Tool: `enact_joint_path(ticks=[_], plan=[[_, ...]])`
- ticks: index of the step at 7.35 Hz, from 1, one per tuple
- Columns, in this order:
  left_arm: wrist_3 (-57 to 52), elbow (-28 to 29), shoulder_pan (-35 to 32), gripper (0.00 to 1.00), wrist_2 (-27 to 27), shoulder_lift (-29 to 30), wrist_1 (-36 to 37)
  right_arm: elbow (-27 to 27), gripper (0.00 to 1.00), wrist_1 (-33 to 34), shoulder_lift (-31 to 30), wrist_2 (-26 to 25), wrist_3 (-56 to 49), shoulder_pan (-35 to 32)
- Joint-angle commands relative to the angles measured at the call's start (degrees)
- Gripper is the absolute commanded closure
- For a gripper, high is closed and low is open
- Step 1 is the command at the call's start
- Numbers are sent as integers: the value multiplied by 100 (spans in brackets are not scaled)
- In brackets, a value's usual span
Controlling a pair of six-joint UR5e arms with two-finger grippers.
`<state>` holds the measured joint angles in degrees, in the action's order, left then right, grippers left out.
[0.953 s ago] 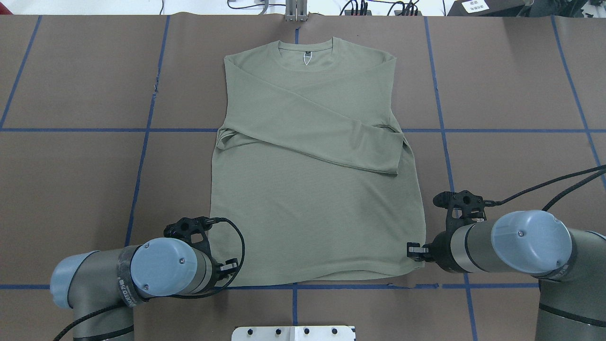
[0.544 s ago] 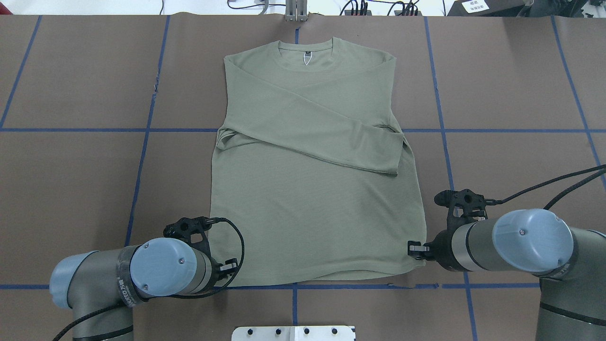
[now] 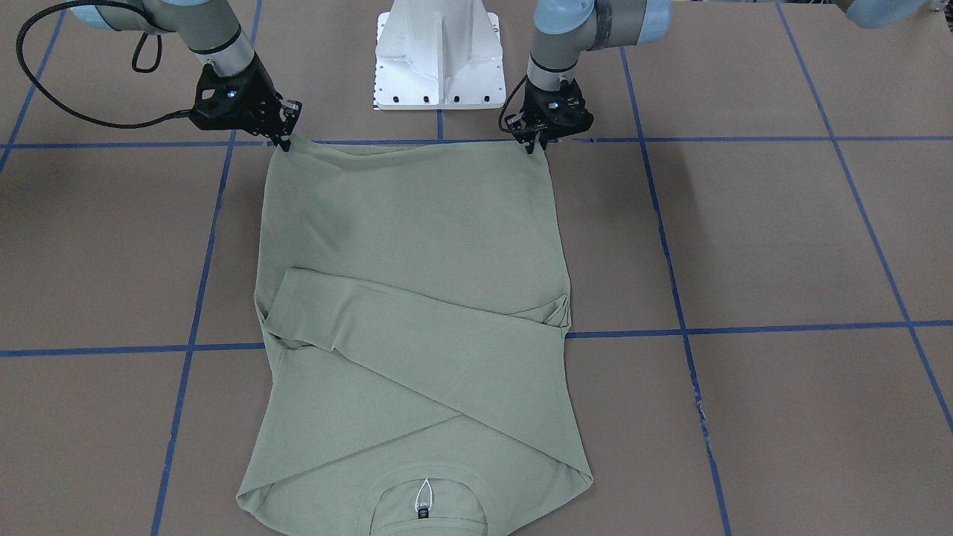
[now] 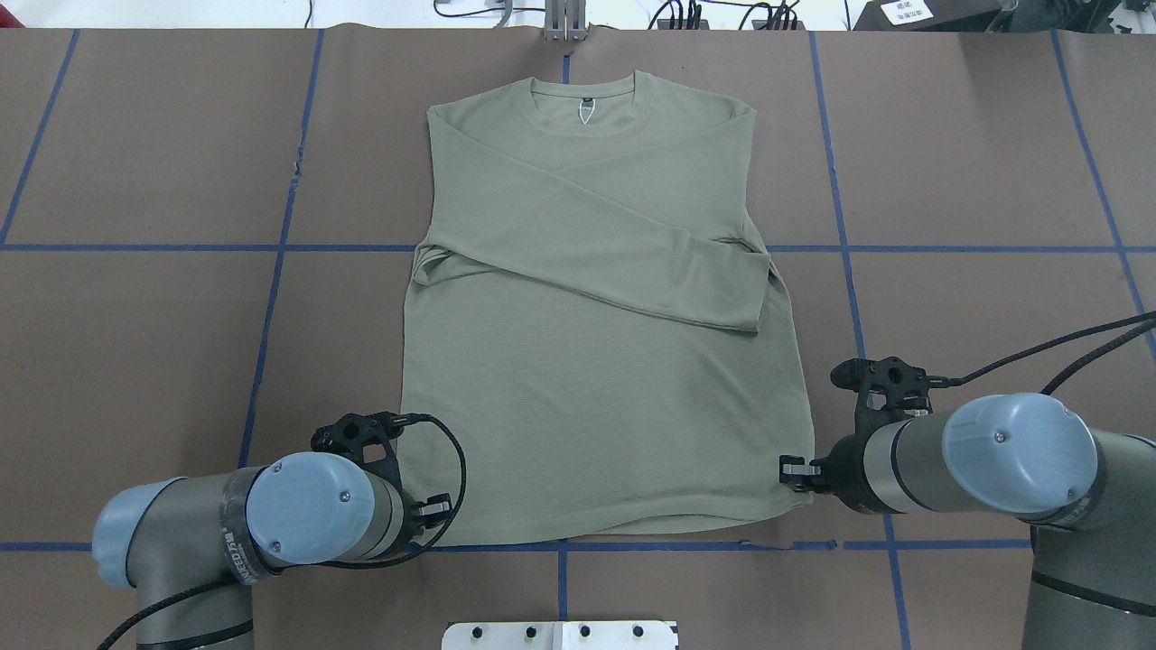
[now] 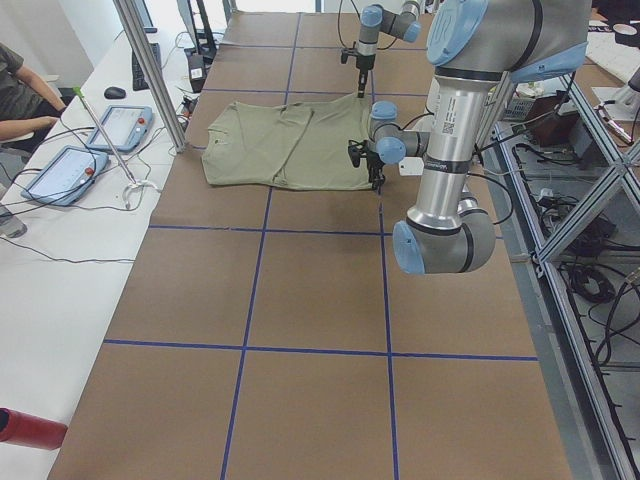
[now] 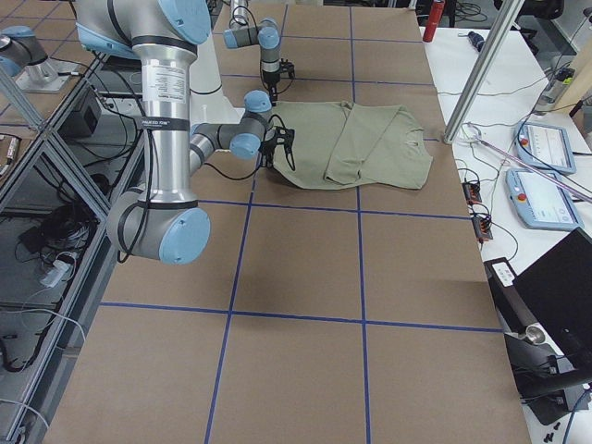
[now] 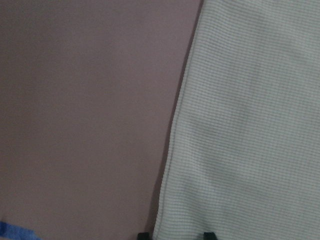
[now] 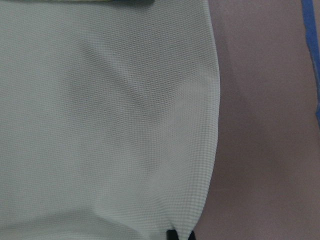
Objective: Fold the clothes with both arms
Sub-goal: 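Lift both hem corners and carry them toward the collar with both grippers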
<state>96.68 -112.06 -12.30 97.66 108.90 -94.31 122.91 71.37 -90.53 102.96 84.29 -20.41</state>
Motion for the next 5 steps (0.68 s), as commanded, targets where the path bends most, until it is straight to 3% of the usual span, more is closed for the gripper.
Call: enact_joint_path(ticks=[1,3,5], plan=[[0,-96,-1,100,7,0,0,5,100,0,0,268,0,-218],[9,-376,-35,100,34,-17,18,22,100,0,-9,373,0,-279],[0,-1077,-36,100,69,-350,18,180,100,-17,-131,707,0,-297]])
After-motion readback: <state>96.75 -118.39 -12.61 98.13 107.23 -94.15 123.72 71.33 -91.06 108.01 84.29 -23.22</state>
